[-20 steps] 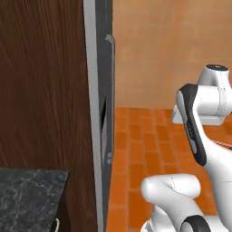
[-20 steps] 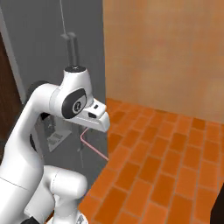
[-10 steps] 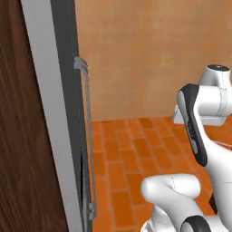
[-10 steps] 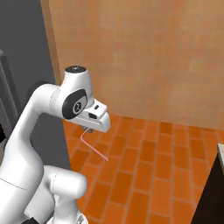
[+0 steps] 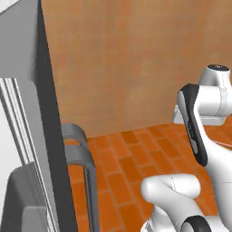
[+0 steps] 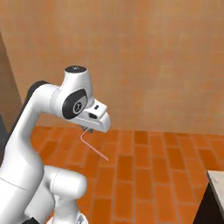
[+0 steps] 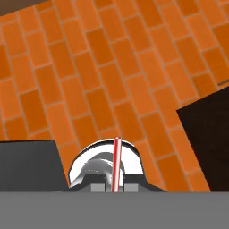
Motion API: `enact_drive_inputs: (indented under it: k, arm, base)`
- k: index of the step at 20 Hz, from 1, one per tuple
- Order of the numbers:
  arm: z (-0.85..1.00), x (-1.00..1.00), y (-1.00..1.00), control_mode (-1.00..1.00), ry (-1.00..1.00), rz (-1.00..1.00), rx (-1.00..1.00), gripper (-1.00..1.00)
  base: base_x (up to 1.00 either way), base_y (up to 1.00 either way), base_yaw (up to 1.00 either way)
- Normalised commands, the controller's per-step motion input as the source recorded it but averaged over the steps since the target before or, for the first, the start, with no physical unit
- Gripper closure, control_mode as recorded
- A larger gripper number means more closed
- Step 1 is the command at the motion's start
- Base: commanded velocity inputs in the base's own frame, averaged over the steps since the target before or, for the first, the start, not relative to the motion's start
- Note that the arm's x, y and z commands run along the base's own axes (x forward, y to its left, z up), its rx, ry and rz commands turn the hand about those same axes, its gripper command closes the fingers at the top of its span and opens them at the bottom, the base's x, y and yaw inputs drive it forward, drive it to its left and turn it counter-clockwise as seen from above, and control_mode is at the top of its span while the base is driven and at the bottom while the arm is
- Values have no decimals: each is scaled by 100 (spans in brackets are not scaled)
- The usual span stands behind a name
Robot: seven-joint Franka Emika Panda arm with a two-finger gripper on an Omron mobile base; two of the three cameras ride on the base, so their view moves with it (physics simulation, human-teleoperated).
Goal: Take a straw from the drawer in front and place it inside the glass cup on the dining counter.
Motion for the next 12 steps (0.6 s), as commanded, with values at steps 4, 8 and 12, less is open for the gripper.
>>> enact_drive_inputs:
  k: [4, 8, 12]
  arm:
    - [0, 0, 0, 100, 0, 0, 0, 100]
    - [0, 0, 0, 100, 0, 0, 0, 100]
    - [0, 0, 0, 100, 0, 0, 0, 100]
  base:
    - [99, -10, -41]
    - [93, -7, -45]
    - [89, -12, -46]
